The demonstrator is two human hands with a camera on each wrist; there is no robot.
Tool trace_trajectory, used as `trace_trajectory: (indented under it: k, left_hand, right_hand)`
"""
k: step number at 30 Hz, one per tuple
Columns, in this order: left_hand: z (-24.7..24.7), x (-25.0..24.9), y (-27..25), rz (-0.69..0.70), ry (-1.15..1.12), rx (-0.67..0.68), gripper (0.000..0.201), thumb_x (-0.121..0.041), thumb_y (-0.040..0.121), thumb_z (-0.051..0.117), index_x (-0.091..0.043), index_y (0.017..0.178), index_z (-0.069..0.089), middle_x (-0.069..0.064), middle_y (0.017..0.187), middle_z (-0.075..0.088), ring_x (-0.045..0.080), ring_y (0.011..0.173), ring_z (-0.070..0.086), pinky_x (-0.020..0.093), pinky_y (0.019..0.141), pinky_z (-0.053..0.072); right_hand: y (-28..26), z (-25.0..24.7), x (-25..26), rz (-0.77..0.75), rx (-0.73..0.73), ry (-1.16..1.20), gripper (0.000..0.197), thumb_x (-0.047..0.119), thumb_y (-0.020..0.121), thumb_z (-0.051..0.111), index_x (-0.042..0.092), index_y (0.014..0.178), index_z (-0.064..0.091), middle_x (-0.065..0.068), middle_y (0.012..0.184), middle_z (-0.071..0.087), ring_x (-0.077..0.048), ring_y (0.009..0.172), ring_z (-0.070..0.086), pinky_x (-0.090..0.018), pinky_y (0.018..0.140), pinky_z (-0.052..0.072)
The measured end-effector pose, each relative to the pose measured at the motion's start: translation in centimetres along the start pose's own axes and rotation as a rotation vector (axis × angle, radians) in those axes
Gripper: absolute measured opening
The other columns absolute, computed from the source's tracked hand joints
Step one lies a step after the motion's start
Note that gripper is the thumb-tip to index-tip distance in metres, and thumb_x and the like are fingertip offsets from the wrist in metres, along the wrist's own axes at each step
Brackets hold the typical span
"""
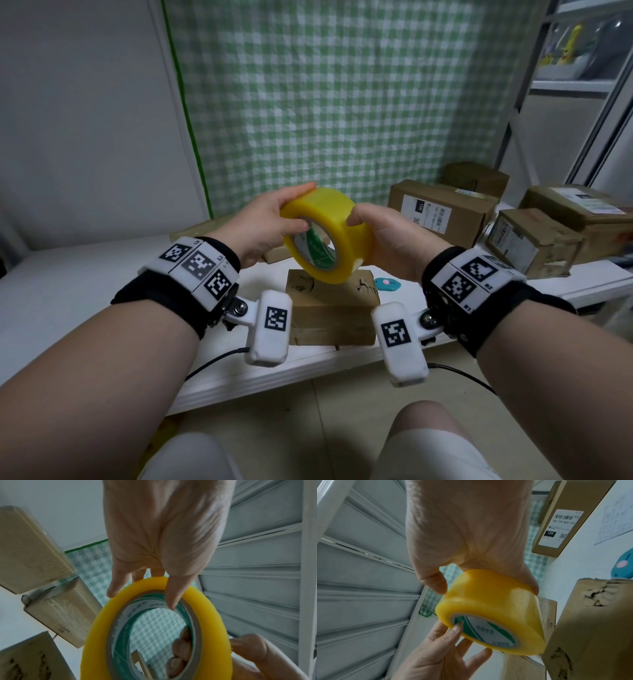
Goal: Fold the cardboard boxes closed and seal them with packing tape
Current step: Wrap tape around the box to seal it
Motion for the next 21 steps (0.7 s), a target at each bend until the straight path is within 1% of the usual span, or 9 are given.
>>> trace_trajectory:
  k: [2, 6, 8, 10, 13, 15, 17, 19, 21]
  left_hand:
    - [0.1, 0.1, 0.1, -0.011, 0.001, 0.004, 0.065, 0.002, 0.088, 0.057, -0.035, 0.139, 0.043, -0.001, 0.126, 0.051, 0.007, 0.1, 0.054, 0.017, 0.071, 0.045]
    - [0.1, 0.2, 0.2, -0.026, 0.003, -0.002, 0.064, -0.001, 0.09, 0.057, -0.036, 0.14, 0.04, -0.001, 0.127, 0.05, 0.014, 0.107, 0.053, 0.025, 0.08, 0.047]
    - [0.1, 0.3, 0.3, -0.039, -0.001, -0.011, 0.064, 0.0, 0.09, 0.055, -0.035, 0.14, 0.04, 0.0, 0.127, 0.052, 0.019, 0.11, 0.054, 0.027, 0.081, 0.048]
    - [-0.1, 0.5, 0.6, -0.055, 0.003, -0.027, 0.064, 0.002, 0.089, 0.053, -0.036, 0.139, 0.042, 0.002, 0.129, 0.053, 0.023, 0.112, 0.054, 0.032, 0.081, 0.047]
    - [-0.4, 0.5, 0.7, -0.048, 0.042, -0.064, 0.061, 0.005, 0.088, 0.054, -0.031, 0.137, 0.047, 0.002, 0.133, 0.053, 0.019, 0.111, 0.057, 0.029, 0.077, 0.048]
    - [-0.7, -0.4, 0.6, 0.004, 0.105, -0.121, 0.058, 0.005, 0.085, 0.055, -0.025, 0.134, 0.052, 0.004, 0.134, 0.055, 0.015, 0.108, 0.058, 0.024, 0.076, 0.048]
    - [-0.9, -2.0, 0.3, 0.069, 0.245, -0.184, 0.053, 0.003, 0.085, 0.053, -0.022, 0.132, 0.055, 0.004, 0.135, 0.054, 0.012, 0.108, 0.055, 0.023, 0.082, 0.046]
    - [-0.7, -3.4, -0.1, 0.12, 0.392, -0.215, 0.047, -0.001, 0.088, 0.048, -0.021, 0.13, 0.057, 0.003, 0.137, 0.053, 0.014, 0.116, 0.053, 0.025, 0.09, 0.043]
    - [-0.2, -4.3, -0.2, 0.172, 0.508, -0.22, 0.039, -0.01, 0.091, 0.051, -0.018, 0.128, 0.059, 0.0, 0.136, 0.055, 0.014, 0.125, 0.049, 0.02, 0.097, 0.036]
  right_hand:
    - [-0.1, 0.0, -0.1, 0.016, -0.003, -0.007, 0.063, 0.026, 0.067, 0.053, 0.002, 0.125, 0.047, -0.018, 0.103, 0.058, -0.034, 0.09, 0.058, -0.045, 0.078, 0.046]
    - [-0.1, -0.4, 0.0, -0.006, -0.016, -0.014, 0.057, 0.016, 0.063, 0.049, -0.003, 0.116, 0.05, -0.021, 0.102, 0.05, -0.035, 0.088, 0.053, -0.047, 0.076, 0.044]
    - [0.0, -0.5, -0.2, -0.008, 0.013, -0.015, 0.062, 0.013, 0.065, 0.051, -0.007, 0.124, 0.047, -0.024, 0.106, 0.053, -0.036, 0.092, 0.056, -0.048, 0.08, 0.047]
    - [-0.1, -0.4, -0.2, -0.024, 0.071, -0.017, 0.061, 0.01, 0.07, 0.056, -0.006, 0.127, 0.046, -0.021, 0.109, 0.057, -0.032, 0.098, 0.057, -0.044, 0.086, 0.048]
    - [0.0, 0.1, 0.3, -0.057, 0.127, -0.029, 0.046, 0.002, 0.084, 0.062, -0.004, 0.127, 0.047, -0.012, 0.106, 0.061, -0.024, 0.097, 0.06, -0.035, 0.086, 0.049]
    - [0.4, -0.2, 0.5, -0.077, 0.075, -0.039, 0.034, 0.002, 0.089, 0.058, -0.002, 0.122, 0.049, -0.01, 0.102, 0.062, -0.022, 0.09, 0.062, -0.033, 0.081, 0.051]
    - [0.8, -0.7, 0.6, -0.099, -0.02, -0.054, 0.031, 0.001, 0.087, 0.061, 0.001, 0.116, 0.049, -0.012, 0.1, 0.06, -0.023, 0.086, 0.062, -0.034, 0.077, 0.052]
    - [1.2, -1.4, 0.5, -0.12, -0.122, -0.074, 0.035, 0.001, 0.084, 0.066, 0.001, 0.114, 0.049, -0.015, 0.102, 0.059, -0.026, 0.09, 0.061, -0.039, 0.079, 0.052]
    - [1.5, -1.9, 0.3, -0.128, -0.189, -0.08, 0.036, 0.003, 0.082, 0.069, 0.003, 0.112, 0.049, -0.015, 0.102, 0.06, -0.028, 0.093, 0.061, -0.043, 0.083, 0.051]
Point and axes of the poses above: each hand's wrist, its own y-axis towards the middle knuckle, its own z-axis out of the palm, x = y × z, the point moved 9 cm from there along y, towards the middle knuckle
